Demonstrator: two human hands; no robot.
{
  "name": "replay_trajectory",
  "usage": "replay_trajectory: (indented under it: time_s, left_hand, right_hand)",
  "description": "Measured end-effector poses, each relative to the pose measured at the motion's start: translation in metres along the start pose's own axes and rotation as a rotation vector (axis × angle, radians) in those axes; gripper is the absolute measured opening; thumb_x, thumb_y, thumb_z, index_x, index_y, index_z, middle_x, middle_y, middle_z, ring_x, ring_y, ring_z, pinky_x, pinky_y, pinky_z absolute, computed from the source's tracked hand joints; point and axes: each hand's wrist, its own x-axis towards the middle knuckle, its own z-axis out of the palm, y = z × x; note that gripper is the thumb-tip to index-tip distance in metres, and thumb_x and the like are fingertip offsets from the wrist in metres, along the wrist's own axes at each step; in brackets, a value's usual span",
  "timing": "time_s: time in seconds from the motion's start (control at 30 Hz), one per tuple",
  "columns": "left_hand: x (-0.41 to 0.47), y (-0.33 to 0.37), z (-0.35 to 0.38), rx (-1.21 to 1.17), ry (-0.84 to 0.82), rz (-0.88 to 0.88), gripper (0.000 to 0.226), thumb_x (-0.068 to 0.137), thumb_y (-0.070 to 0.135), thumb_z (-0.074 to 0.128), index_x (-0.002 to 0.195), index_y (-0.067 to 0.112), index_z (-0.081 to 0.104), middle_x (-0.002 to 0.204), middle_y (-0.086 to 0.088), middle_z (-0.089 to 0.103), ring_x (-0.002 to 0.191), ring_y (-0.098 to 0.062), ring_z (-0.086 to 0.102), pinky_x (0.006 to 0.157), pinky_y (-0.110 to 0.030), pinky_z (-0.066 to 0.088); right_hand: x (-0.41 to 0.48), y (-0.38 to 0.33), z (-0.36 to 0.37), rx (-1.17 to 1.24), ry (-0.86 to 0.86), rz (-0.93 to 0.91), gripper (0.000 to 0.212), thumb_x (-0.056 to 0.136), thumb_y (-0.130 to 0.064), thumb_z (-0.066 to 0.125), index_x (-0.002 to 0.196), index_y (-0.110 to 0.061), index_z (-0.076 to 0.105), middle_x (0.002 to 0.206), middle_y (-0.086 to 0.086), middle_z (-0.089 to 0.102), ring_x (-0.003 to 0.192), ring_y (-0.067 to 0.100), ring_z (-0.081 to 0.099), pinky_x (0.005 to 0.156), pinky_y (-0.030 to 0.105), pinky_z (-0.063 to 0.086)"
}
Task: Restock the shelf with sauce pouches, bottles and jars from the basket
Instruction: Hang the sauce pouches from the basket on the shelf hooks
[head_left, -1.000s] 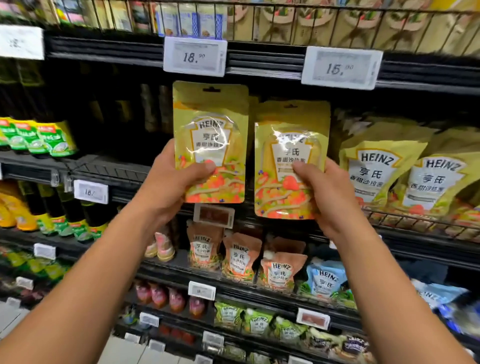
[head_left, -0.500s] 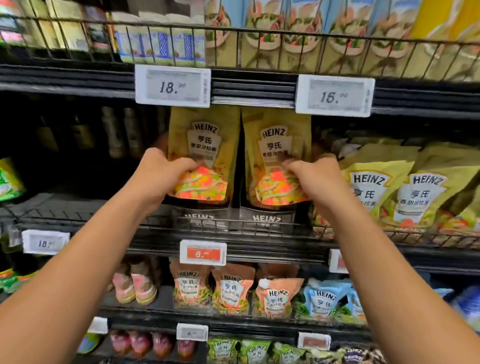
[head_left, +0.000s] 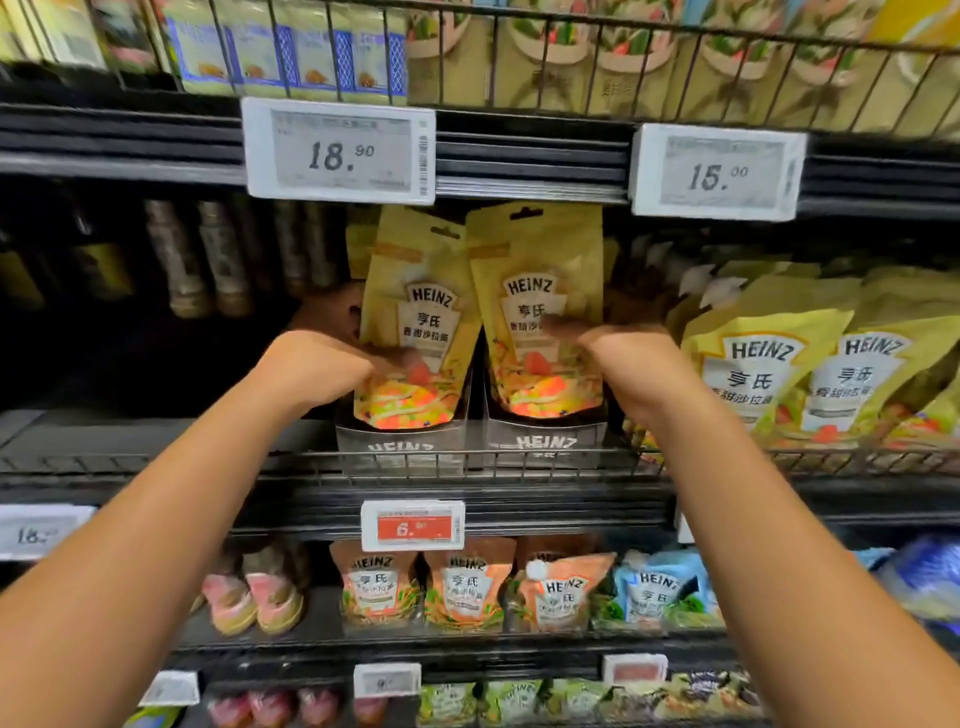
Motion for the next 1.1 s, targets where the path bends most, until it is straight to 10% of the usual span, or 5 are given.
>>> replay_trajectory:
  time_s: [0.33, 0.63, 0.93, 1.1]
  left_hand:
    - [0.013, -0.004, -0.023, 0.049, 0.025, 0.088, 0.055, 0.077, 0.013, 0.084, 0.127, 0.021, 0.063, 0.115, 0.007, 0.07, 0.098, 0.005, 0.066, 0.083, -0.015, 0.053]
    - [0.017, -0.012, -0.032, 0.127, -0.126, 0.018, 0.042, 0.067, 0.012, 0.09, 0.1, 0.035, 0.073, 0.098, 0.021, 0.073, 0.089, 0.007, 0.067, 0.079, -0.016, 0.05]
    - [0.031, -0.018, -0.027, 0.113, -0.099, 0.018, 0.035, 0.069, 0.014, 0.089, 0.089, 0.036, 0.071, 0.083, 0.026, 0.071, 0.085, 0.008, 0.065, 0.072, -0.014, 0.047]
    - [0.032, -0.024, -0.025, 0.12, -0.094, 0.027, 0.032, 0.071, 0.017, 0.088, 0.087, 0.038, 0.069, 0.08, 0.028, 0.07, 0.083, 0.012, 0.063, 0.068, -0.01, 0.044]
  right_hand:
    - [-0.005, 0.004, -0.004, 0.005, 0.072, -0.043, 0.029, 0.075, -0.019, 0.086, 0.101, -0.019, 0.073, 0.094, -0.008, 0.078, 0.092, 0.011, 0.073, 0.078, 0.025, 0.056]
    - [-0.026, 0.01, -0.008, -0.61, 0.145, -0.13, 0.043, 0.074, -0.043, 0.085, 0.105, -0.016, 0.072, 0.099, 0.0, 0.074, 0.091, 0.02, 0.068, 0.082, 0.041, 0.059]
    - [-0.007, 0.009, -0.01, -0.399, 0.159, -0.051, 0.028, 0.08, -0.011, 0.081, 0.106, -0.019, 0.074, 0.078, -0.006, 0.071, 0.067, 0.017, 0.062, 0.059, 0.029, 0.052]
    - [0.001, 0.012, -0.003, -0.411, 0.19, 0.004, 0.028, 0.085, -0.007, 0.072, 0.112, -0.014, 0.07, 0.101, 0.01, 0.074, 0.091, 0.033, 0.069, 0.082, 0.05, 0.06]
